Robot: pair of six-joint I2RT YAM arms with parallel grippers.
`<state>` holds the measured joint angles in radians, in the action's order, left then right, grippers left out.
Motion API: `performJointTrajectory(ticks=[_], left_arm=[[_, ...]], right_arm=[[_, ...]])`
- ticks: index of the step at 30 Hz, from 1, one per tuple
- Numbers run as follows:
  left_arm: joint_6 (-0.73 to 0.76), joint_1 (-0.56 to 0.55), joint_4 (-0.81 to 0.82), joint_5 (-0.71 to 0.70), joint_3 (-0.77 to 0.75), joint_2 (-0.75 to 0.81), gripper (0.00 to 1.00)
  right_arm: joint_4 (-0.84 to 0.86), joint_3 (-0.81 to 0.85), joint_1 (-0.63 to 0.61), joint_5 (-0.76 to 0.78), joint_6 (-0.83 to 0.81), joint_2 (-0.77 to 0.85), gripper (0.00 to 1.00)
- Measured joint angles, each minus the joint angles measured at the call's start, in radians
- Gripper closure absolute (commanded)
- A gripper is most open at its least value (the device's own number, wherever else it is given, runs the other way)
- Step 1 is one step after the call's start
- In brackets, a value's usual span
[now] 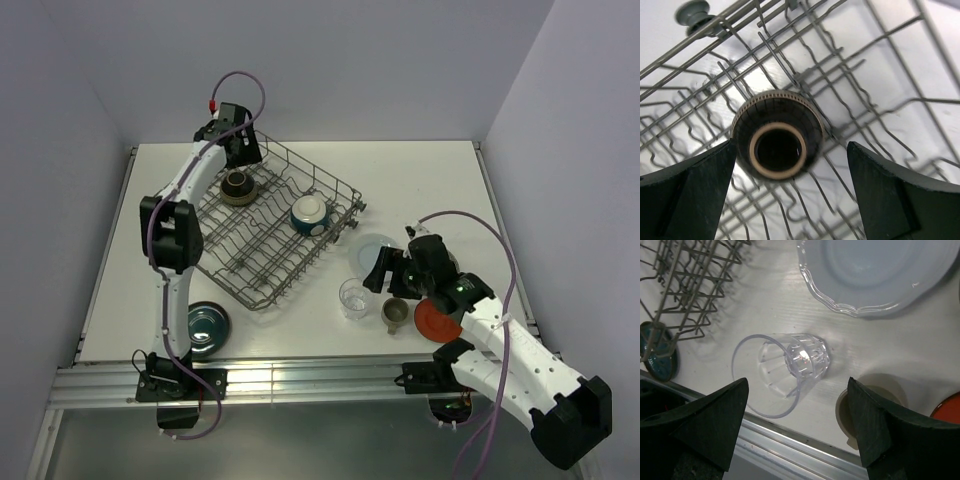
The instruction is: Load the mixed dishes into the dish rack
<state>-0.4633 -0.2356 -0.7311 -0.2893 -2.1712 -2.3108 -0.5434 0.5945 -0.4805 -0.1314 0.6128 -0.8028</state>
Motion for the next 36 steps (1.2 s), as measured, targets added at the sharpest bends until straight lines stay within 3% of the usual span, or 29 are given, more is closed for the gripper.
performJointTrajectory(ticks=[5, 13, 15, 16, 22, 29, 36], left_arm=[[-0.046, -0.016, 0.012, 0.04, 0.136, 0.205, 0.04], [-0.134, -0.113, 0.127, 0.121, 0.597, 0.747, 0.05], [-0.156, -0.144, 0.145, 0.146, 0.696, 0.844, 0.06], [-0.167, -0.156, 0.153, 0.158, 0.74, 0.883, 0.06], [-0.207, -0.201, 0.148, 0.188, 0.894, 1.007, 0.05], [-0.221, -0.207, 0.153, 0.28, 0.968, 1.143, 0.01], [-0.29, -0.206, 0.362, 0.628, 1.152, 1.194, 0.01]], right_arm=[[-0.003, -0.027, -0.018, 0.039, 0.031, -0.026, 0.25], [0.031, -0.029, -0.076, 0.064, 0.069, -0.135, 0.41], [0.036, -0.028, -0.107, 0.08, 0.077, -0.16, 0.52], [0.037, -0.028, -0.122, 0.088, 0.08, -0.173, 0.62], [0.042, -0.024, -0.176, 0.147, 0.111, -0.216, 1.0], [-0.033, 0.011, -0.206, 0.195, 0.132, -0.142, 1.0], [-0.061, 0.173, -0.195, 0.04, 0.134, 0.025, 1.0]])
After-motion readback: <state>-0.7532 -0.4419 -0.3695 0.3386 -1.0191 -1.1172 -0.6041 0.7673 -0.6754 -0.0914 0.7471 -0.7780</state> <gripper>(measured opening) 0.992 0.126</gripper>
